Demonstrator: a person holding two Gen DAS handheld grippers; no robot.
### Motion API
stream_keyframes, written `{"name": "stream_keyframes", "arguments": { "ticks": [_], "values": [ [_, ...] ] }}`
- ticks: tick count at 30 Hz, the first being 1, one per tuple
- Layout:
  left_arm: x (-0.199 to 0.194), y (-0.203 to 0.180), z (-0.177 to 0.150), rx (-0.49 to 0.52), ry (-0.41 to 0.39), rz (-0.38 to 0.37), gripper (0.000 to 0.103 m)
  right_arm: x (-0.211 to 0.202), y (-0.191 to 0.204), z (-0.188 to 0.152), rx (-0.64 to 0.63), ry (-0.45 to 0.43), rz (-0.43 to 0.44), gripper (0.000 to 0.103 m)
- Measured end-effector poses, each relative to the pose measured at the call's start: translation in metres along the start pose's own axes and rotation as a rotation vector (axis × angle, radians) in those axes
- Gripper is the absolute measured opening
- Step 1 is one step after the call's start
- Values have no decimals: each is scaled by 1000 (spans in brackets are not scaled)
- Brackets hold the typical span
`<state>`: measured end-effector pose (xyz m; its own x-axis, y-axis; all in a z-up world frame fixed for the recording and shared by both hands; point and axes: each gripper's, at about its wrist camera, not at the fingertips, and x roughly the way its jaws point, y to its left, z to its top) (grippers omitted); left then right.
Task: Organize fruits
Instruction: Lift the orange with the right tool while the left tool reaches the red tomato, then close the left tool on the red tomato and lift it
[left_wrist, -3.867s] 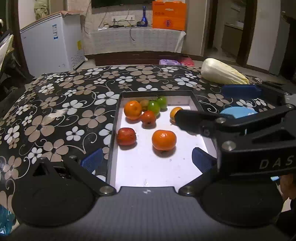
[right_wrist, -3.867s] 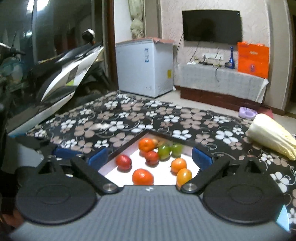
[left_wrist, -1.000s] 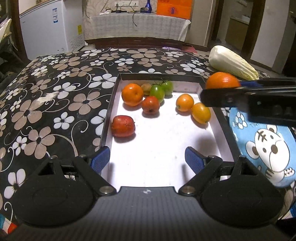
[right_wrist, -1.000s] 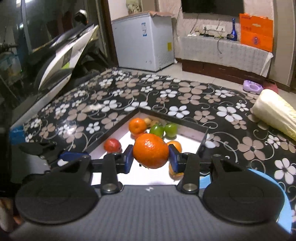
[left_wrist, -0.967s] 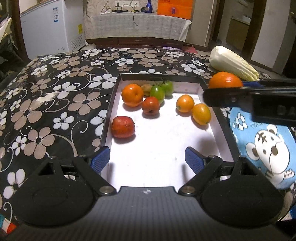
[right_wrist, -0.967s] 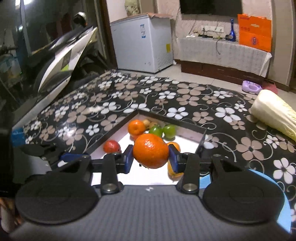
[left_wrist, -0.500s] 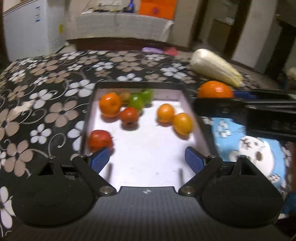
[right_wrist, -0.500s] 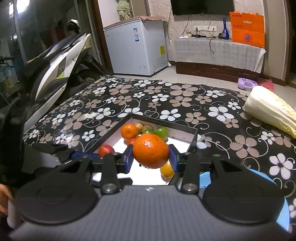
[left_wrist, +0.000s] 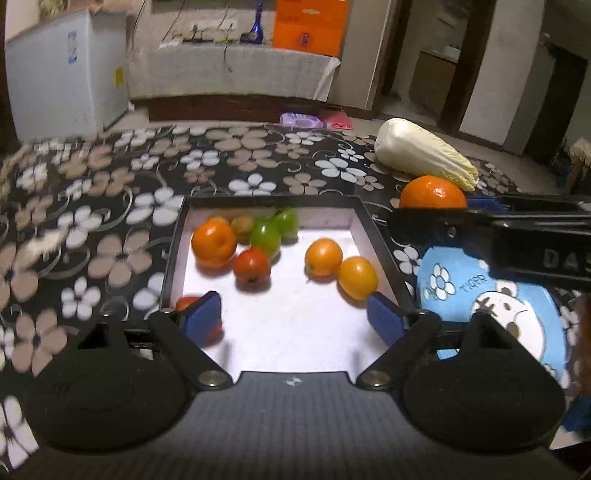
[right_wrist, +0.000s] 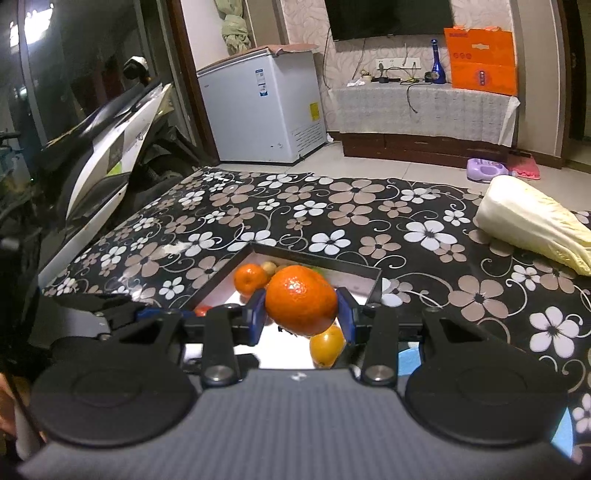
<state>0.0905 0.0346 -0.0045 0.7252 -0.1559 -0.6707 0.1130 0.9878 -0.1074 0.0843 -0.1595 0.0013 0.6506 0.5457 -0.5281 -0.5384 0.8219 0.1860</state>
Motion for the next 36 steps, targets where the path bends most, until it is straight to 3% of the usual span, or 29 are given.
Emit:
{"name": "stream_keyframes", "arguments": {
  "ticks": [5, 15, 22, 36],
  "values": [
    [24, 7, 11, -27, 48, 38, 66, -1, -1, -1, -6, -2, 5, 43],
    [53, 21, 23, -66, 92, 88, 42, 3, 1, -1, -16, 14, 21, 43],
    [64, 19, 24, -49, 98, 120, 35, 3, 2, -3, -24, 22, 19, 43],
    [53, 2, 16, -4, 88, 133, 34, -2, 3, -4, -23, 18, 22, 43]
  ]
}}
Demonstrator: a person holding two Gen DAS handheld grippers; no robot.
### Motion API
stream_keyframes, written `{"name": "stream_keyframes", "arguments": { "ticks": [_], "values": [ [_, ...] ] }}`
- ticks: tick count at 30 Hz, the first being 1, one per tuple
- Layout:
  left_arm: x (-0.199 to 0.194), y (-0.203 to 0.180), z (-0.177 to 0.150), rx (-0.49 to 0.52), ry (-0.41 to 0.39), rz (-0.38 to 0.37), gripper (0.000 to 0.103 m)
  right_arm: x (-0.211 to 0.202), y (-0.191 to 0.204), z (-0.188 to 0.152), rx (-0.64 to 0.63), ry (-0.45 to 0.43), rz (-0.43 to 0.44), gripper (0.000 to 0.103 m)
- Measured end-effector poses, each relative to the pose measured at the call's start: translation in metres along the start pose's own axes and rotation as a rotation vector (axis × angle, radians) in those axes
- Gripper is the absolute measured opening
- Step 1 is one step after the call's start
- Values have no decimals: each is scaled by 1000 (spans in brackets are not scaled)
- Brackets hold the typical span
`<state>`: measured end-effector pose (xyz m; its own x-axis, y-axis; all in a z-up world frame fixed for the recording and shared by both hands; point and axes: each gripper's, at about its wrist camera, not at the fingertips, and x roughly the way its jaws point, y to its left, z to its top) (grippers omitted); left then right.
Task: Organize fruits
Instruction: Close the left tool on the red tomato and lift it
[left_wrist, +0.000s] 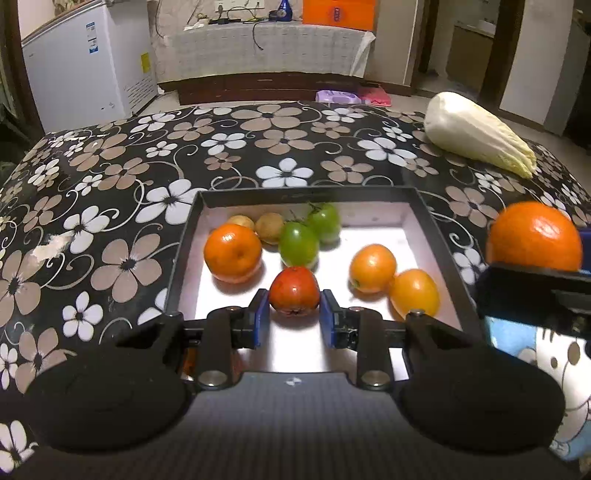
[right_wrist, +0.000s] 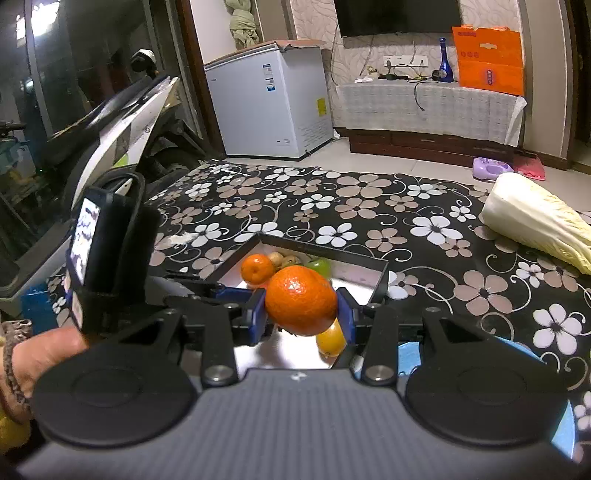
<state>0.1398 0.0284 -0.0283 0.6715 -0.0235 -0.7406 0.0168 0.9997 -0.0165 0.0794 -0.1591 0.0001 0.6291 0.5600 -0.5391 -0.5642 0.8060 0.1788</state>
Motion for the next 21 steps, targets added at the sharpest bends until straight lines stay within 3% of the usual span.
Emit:
{"name": "stream_keyframes", "arguments": {
  "ticks": [21],
  "values": [
    [-58, -17, -36, 24, 10, -7, 34, -26, 20, -13, 16, -30, 24, 43]
  ]
}}
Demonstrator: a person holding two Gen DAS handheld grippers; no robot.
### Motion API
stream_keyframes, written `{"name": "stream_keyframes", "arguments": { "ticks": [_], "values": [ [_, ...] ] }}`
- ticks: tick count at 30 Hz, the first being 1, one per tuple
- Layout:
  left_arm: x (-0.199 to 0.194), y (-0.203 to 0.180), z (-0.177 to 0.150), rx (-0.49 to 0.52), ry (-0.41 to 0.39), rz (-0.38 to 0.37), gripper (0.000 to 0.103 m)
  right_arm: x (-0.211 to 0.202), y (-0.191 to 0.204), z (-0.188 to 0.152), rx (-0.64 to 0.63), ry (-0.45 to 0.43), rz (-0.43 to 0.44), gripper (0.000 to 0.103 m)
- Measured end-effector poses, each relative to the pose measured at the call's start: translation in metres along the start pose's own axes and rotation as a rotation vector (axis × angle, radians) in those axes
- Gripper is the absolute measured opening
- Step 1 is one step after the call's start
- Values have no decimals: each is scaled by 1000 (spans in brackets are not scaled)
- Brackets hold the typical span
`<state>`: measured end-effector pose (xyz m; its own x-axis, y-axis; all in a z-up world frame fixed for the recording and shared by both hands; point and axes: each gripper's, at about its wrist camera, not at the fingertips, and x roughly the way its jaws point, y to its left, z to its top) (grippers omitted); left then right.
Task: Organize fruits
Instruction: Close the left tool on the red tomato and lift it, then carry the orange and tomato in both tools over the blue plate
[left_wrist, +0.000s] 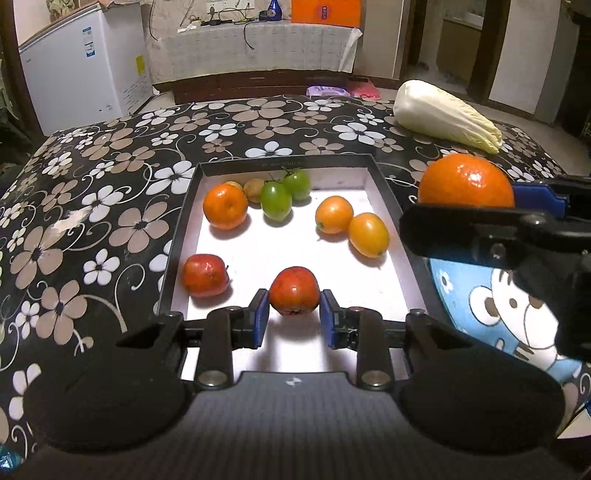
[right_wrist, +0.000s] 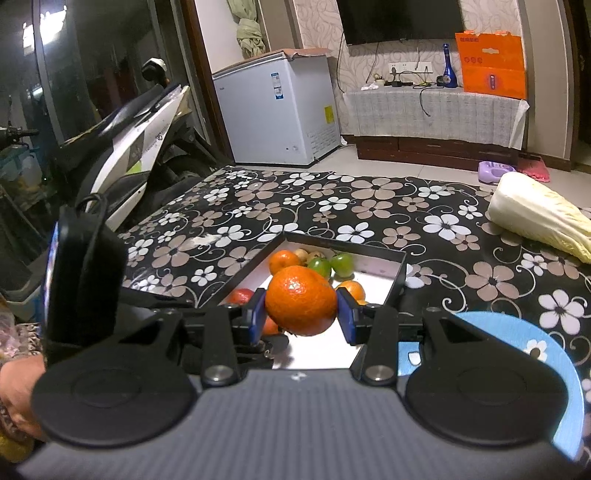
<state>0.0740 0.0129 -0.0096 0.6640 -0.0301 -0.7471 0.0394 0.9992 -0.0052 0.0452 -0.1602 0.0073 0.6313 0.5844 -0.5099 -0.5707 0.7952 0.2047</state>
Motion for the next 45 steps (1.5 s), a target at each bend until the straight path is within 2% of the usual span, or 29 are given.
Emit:
{"name": "stream_keyframes", "arguments": {
  "ticks": [9, 18, 45],
  "values": [
    [-20, -13, -4, 3, -16, -8, 35, -18, 12, -6, -19, -18, 11, 43],
    [-22, -24, 0, 19, -19, -6, 34, -30, -3, -5, -10, -28, -2, 43],
    [-24, -67, 7, 79, -52, -88, 35, -52, -32, -11, 20, -45, -49, 43]
  ]
}}
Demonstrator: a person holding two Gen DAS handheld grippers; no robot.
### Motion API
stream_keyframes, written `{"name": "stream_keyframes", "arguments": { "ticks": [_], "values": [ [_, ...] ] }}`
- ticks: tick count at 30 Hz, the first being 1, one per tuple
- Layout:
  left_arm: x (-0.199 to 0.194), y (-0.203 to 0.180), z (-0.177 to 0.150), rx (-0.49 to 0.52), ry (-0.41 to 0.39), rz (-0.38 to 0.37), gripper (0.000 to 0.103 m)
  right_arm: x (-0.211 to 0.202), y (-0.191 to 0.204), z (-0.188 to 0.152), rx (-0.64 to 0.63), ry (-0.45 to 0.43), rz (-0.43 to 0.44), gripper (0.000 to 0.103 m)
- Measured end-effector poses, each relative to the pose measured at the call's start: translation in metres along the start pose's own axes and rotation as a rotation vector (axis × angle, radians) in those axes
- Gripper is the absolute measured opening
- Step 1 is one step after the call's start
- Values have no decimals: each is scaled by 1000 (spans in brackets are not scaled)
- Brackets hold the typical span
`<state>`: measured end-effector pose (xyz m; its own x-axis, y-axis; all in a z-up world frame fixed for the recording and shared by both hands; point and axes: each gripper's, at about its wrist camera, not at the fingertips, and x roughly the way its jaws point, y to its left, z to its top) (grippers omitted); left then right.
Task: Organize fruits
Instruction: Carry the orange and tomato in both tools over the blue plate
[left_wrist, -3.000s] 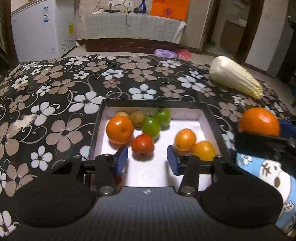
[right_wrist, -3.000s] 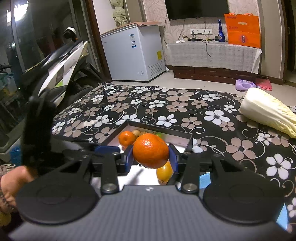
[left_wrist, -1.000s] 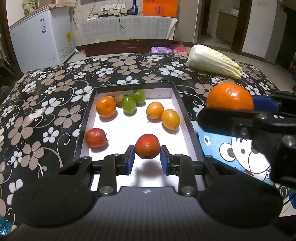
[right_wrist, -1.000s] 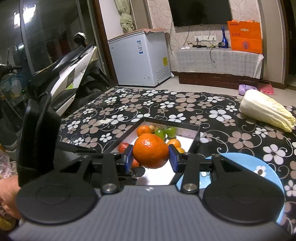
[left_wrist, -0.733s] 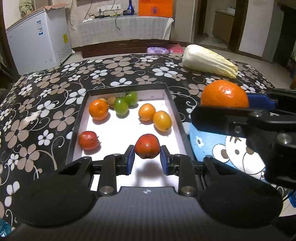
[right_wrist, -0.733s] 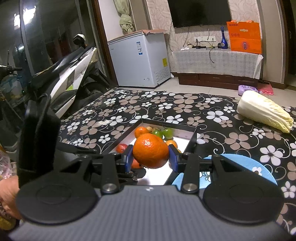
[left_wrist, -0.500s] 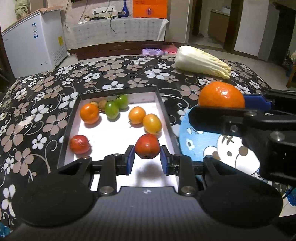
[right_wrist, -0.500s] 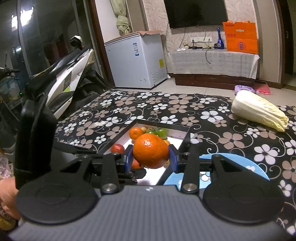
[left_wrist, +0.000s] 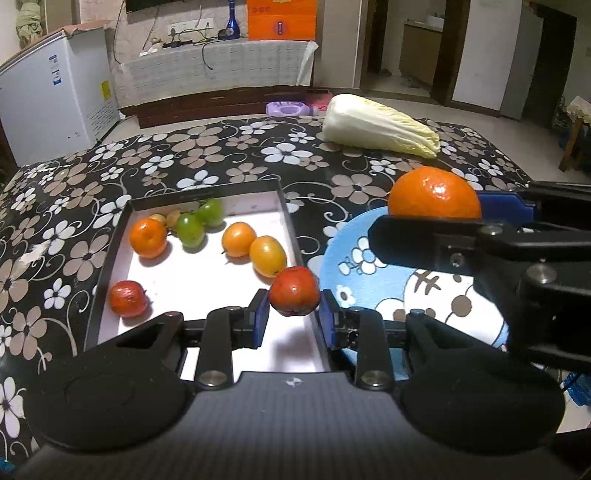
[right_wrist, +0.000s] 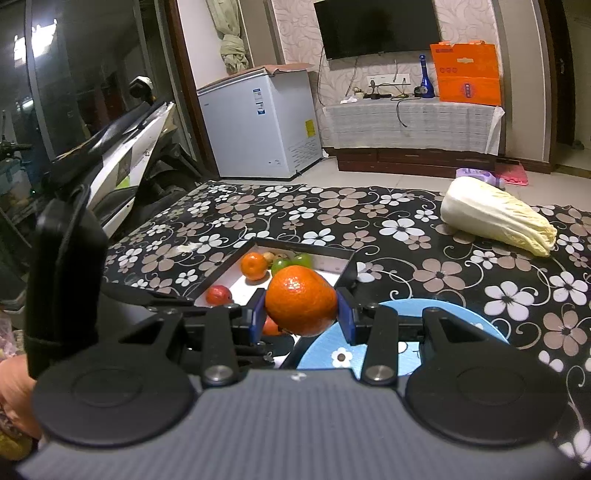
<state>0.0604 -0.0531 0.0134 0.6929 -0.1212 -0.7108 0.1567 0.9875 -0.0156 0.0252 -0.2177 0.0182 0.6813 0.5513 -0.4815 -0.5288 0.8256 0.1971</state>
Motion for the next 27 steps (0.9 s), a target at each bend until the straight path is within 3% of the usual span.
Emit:
{"name": "stream_keyframes", "arguments": {
  "ticks": [27],
  "values": [
    [28, -71, 0, 80, 3, -119, 35, -19, -43, -15, 54, 16, -99, 43]
  ]
}}
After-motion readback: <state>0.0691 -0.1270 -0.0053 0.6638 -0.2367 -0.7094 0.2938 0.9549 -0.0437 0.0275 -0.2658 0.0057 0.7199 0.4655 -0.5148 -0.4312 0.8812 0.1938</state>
